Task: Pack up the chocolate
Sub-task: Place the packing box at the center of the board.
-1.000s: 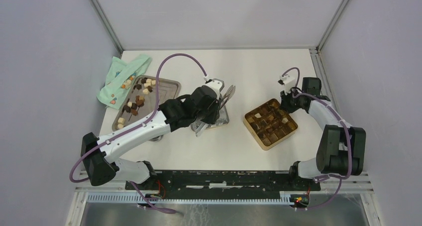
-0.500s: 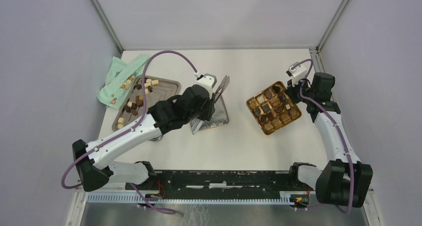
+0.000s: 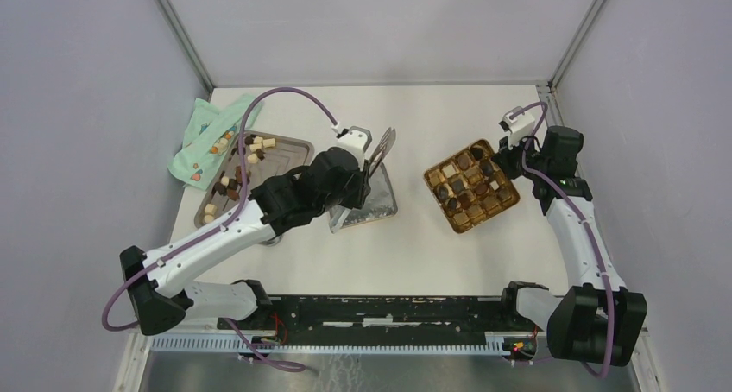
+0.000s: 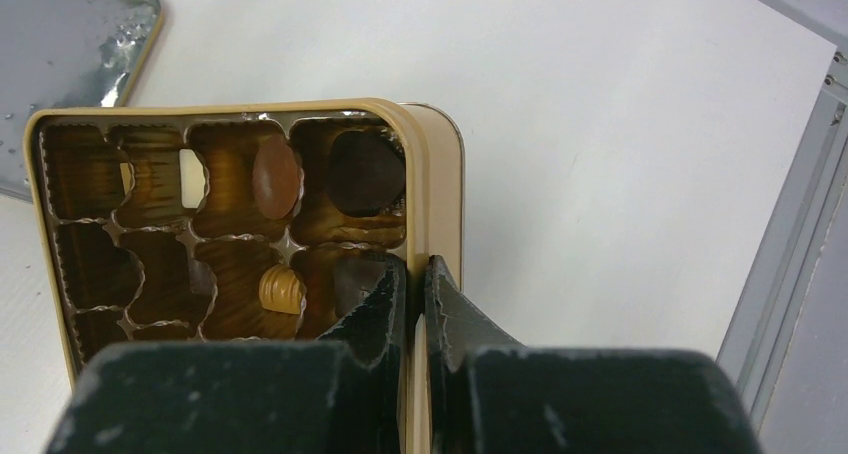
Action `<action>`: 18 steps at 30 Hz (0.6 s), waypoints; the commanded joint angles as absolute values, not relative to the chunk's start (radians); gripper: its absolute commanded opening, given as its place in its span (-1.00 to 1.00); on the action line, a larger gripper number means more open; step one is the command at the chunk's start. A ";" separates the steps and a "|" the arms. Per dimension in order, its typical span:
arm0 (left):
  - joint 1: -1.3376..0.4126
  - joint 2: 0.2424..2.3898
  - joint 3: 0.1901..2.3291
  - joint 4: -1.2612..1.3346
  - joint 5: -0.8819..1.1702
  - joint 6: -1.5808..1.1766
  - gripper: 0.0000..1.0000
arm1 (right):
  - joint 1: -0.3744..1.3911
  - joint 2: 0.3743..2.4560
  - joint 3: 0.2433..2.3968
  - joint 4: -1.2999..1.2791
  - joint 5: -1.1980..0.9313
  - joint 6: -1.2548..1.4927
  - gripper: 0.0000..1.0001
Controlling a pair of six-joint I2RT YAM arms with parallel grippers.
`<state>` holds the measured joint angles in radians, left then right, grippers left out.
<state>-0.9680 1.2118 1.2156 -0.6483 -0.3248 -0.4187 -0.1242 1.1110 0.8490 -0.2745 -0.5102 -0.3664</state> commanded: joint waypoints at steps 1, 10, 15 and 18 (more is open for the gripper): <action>-0.969 1.165 1.212 -0.590 -0.359 -0.403 -0.38 | -0.125 1.084 0.880 -0.188 -0.550 -0.298 -1.00; -0.969 1.154 1.196 -0.642 -0.368 -0.409 -0.38 | -0.150 1.266 0.772 -0.153 -0.567 -0.146 -1.00; -0.964 1.131 1.190 -0.728 -0.406 -0.425 -0.38 | -0.163 1.370 0.765 -0.140 -0.557 -0.101 -0.94; -0.954 1.118 1.192 -0.794 -0.435 -0.449 -0.38 | -0.166 1.423 0.776 -0.147 -0.557 -0.089 -0.89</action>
